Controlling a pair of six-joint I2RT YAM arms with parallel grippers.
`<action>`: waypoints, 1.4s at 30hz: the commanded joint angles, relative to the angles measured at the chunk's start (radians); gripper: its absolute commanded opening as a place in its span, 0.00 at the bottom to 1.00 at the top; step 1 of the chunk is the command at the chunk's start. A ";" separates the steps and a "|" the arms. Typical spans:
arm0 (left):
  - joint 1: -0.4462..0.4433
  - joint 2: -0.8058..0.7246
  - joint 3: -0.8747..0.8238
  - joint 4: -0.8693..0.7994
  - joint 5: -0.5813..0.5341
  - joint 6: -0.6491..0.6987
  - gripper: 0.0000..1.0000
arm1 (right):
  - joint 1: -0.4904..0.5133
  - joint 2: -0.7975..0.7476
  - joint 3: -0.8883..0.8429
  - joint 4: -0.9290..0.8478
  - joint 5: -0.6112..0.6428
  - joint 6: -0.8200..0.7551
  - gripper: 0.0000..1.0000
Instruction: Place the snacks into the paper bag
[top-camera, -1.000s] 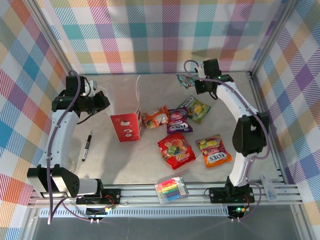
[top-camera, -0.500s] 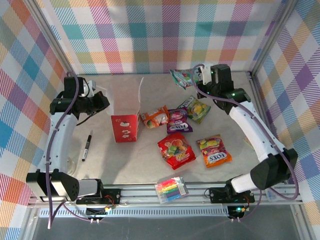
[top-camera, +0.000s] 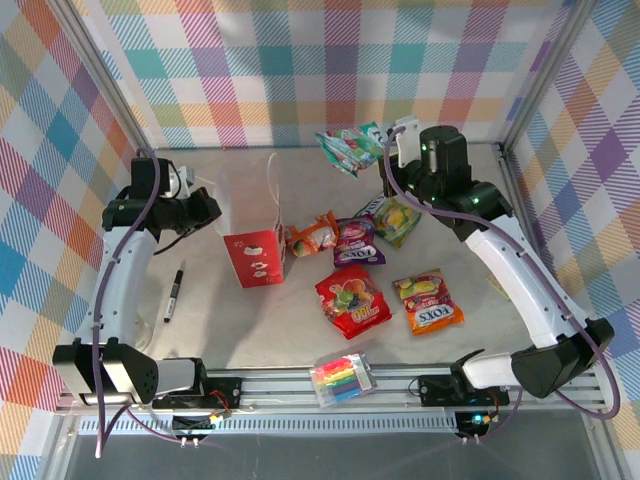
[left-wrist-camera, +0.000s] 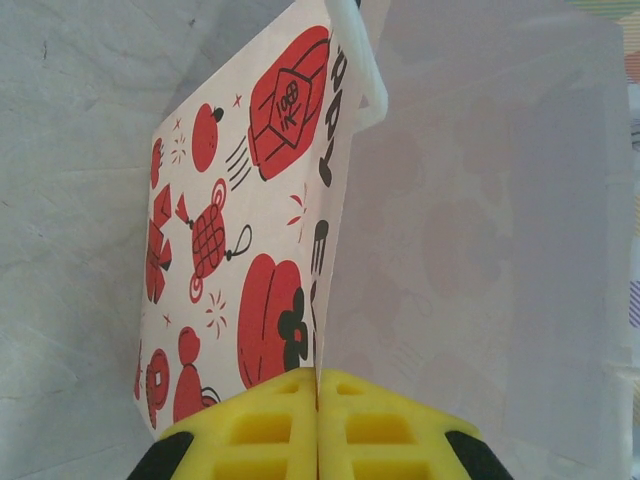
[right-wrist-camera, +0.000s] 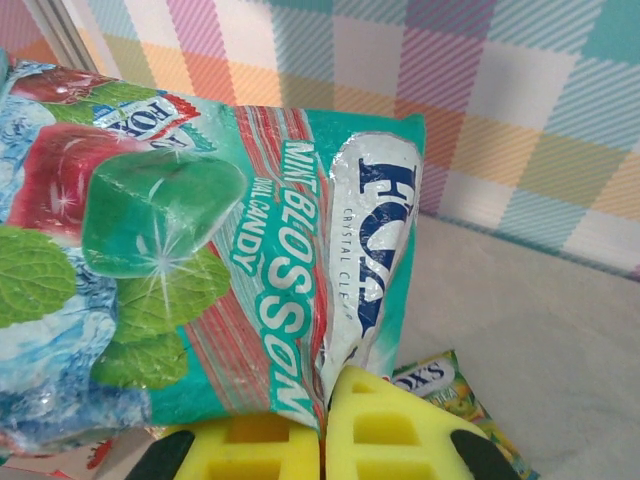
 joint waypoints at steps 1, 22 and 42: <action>0.013 -0.016 -0.013 -0.011 0.026 -0.005 0.03 | 0.041 -0.015 0.074 0.050 -0.039 0.004 0.00; 0.012 -0.019 -0.010 -0.028 0.041 -0.008 0.05 | 0.215 0.137 0.216 0.335 -0.449 0.119 0.00; 0.013 -0.022 -0.014 -0.037 0.050 0.010 0.06 | 0.250 0.460 0.474 0.376 -0.712 0.134 0.00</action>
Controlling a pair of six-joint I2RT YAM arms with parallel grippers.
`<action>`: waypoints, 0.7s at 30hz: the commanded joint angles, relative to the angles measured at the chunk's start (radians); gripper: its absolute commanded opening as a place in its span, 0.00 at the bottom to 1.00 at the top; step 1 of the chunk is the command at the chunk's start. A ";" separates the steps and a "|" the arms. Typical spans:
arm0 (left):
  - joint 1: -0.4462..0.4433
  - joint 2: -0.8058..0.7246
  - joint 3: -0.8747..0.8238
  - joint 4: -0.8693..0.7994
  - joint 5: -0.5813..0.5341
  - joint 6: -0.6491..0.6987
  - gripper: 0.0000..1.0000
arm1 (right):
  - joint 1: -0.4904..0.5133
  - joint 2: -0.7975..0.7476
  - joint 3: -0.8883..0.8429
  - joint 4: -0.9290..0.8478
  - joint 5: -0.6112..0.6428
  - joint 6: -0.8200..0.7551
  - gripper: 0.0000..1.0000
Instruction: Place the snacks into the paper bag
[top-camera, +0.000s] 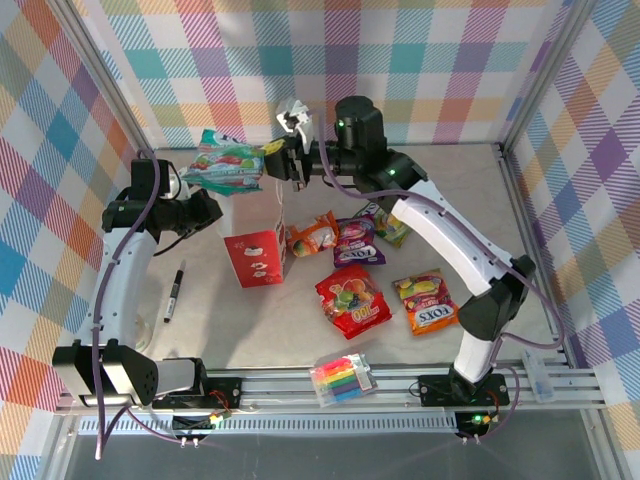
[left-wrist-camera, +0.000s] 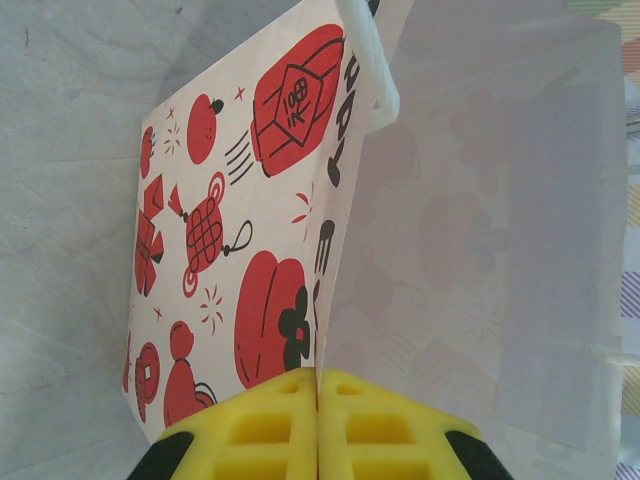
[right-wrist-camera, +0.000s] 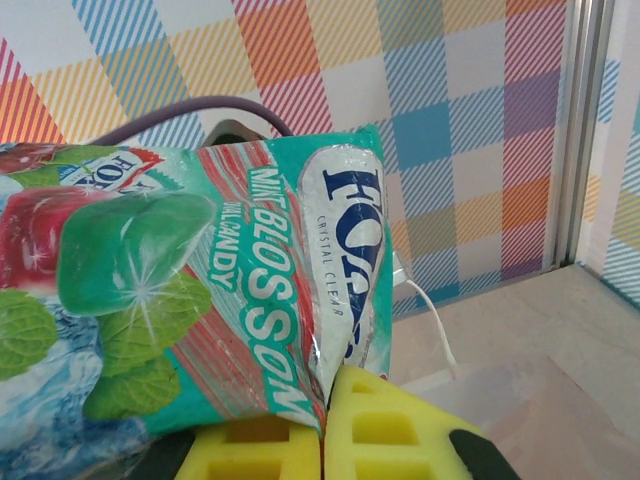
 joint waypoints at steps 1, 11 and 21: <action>0.013 -0.015 -0.005 -0.035 0.027 0.011 0.06 | 0.003 0.030 0.041 0.103 -0.052 0.043 0.00; 0.013 -0.027 -0.004 -0.047 0.027 0.019 0.06 | 0.003 0.109 0.015 0.173 -0.063 0.103 0.00; 0.013 -0.029 0.003 -0.057 0.019 0.026 0.06 | 0.001 0.090 -0.036 0.066 0.063 -0.020 0.00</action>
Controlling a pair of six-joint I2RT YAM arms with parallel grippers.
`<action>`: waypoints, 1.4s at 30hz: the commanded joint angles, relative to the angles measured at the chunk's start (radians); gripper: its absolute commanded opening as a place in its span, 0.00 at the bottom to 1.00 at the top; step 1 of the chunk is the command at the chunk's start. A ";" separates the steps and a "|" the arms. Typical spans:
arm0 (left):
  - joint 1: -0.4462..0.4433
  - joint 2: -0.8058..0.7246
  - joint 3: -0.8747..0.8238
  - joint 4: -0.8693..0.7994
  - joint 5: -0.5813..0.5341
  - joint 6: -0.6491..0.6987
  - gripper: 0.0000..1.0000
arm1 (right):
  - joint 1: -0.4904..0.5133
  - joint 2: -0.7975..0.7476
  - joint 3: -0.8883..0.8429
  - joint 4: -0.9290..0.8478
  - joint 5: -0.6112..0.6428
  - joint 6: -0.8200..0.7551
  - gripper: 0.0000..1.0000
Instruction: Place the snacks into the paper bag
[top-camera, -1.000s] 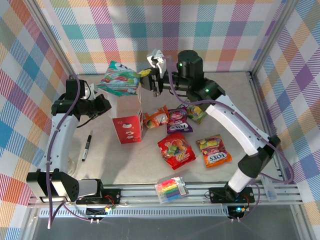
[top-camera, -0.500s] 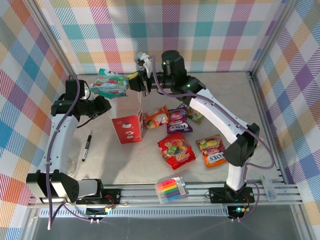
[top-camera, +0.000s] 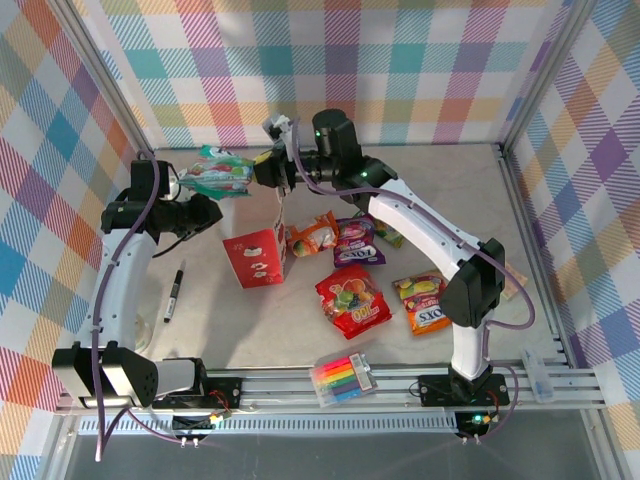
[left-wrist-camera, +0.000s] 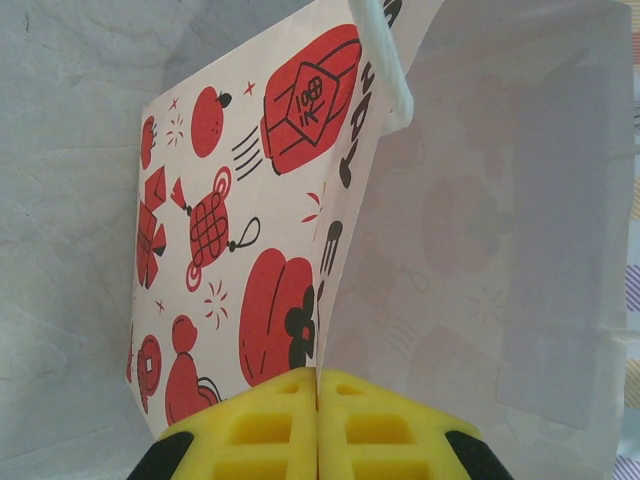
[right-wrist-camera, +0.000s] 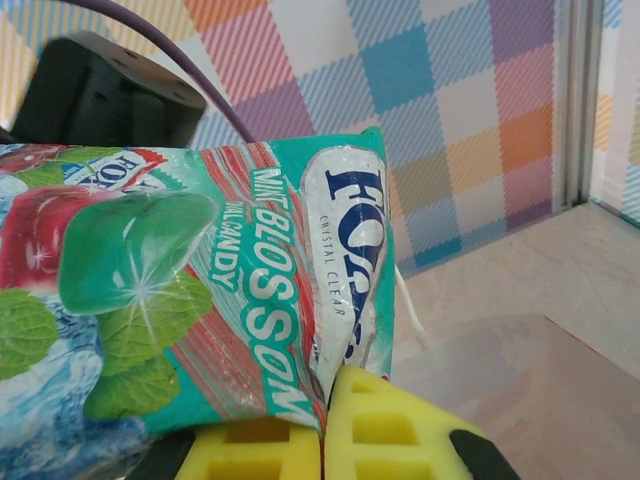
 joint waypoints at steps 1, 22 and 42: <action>0.013 -0.020 0.003 -0.034 0.016 0.020 0.05 | 0.001 -0.032 0.000 -0.031 0.065 -0.076 0.00; 0.013 -0.029 0.034 -0.057 -0.004 0.021 0.06 | -0.006 -0.060 0.005 -0.234 0.279 -0.416 0.00; 0.013 -0.039 0.029 -0.054 0.032 0.012 0.14 | -0.006 -0.026 0.061 -0.280 0.407 -0.535 0.00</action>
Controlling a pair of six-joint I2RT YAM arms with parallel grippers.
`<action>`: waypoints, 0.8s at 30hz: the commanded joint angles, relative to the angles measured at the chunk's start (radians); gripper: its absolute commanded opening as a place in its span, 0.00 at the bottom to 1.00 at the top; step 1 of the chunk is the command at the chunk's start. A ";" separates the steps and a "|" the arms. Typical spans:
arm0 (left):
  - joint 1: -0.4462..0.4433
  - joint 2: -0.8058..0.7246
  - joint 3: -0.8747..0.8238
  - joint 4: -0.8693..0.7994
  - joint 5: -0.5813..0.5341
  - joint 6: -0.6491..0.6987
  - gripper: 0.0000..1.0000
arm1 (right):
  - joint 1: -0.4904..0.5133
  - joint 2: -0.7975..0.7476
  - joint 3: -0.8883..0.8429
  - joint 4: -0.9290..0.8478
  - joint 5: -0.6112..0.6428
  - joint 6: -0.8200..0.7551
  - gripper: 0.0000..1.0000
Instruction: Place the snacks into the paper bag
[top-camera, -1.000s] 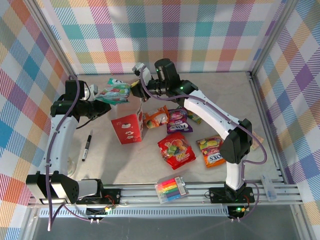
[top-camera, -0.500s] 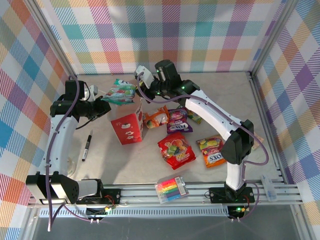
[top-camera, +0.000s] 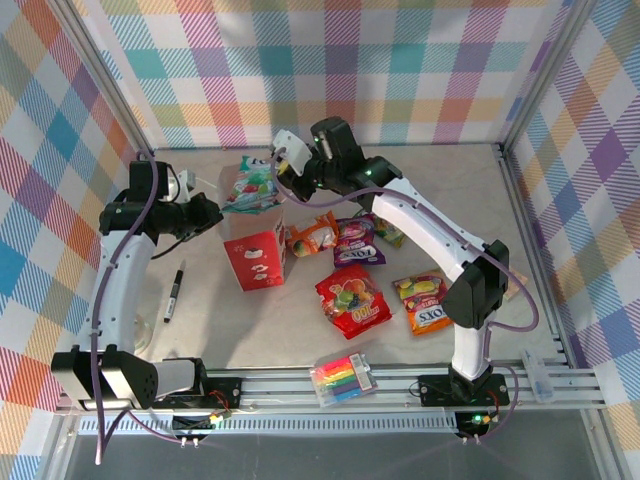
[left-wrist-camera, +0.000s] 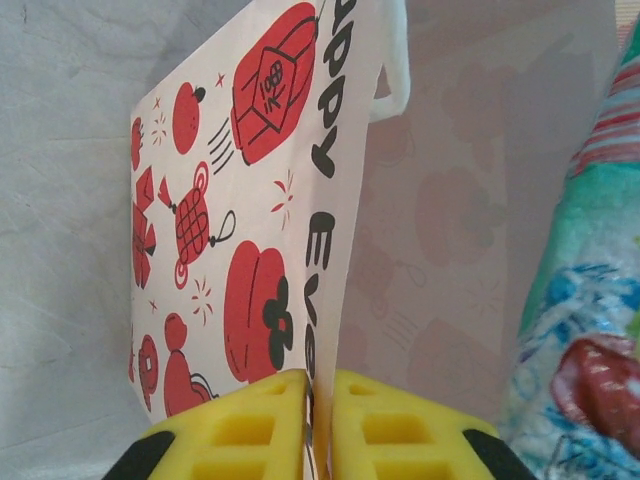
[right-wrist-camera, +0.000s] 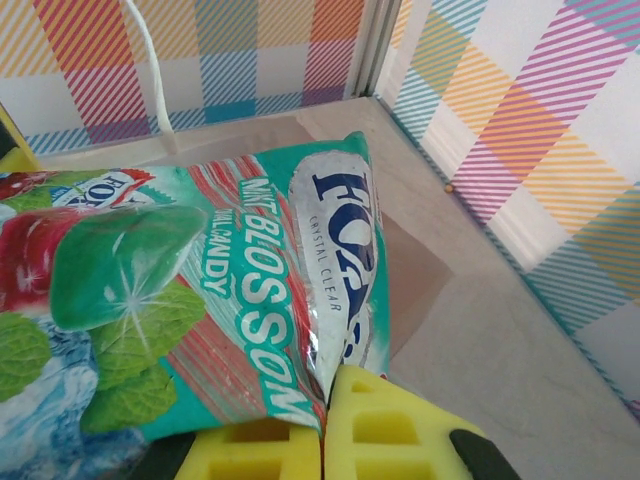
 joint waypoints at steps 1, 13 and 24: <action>0.013 -0.028 0.023 -0.027 0.030 0.001 0.15 | -0.005 -0.010 0.045 0.029 0.003 -0.023 0.00; 0.013 -0.031 0.041 -0.032 0.040 0.004 0.31 | -0.002 0.010 0.084 -0.011 0.029 -0.135 0.00; 0.013 -0.018 0.034 -0.030 0.039 0.007 0.25 | 0.010 0.018 0.086 -0.043 0.093 -0.293 0.00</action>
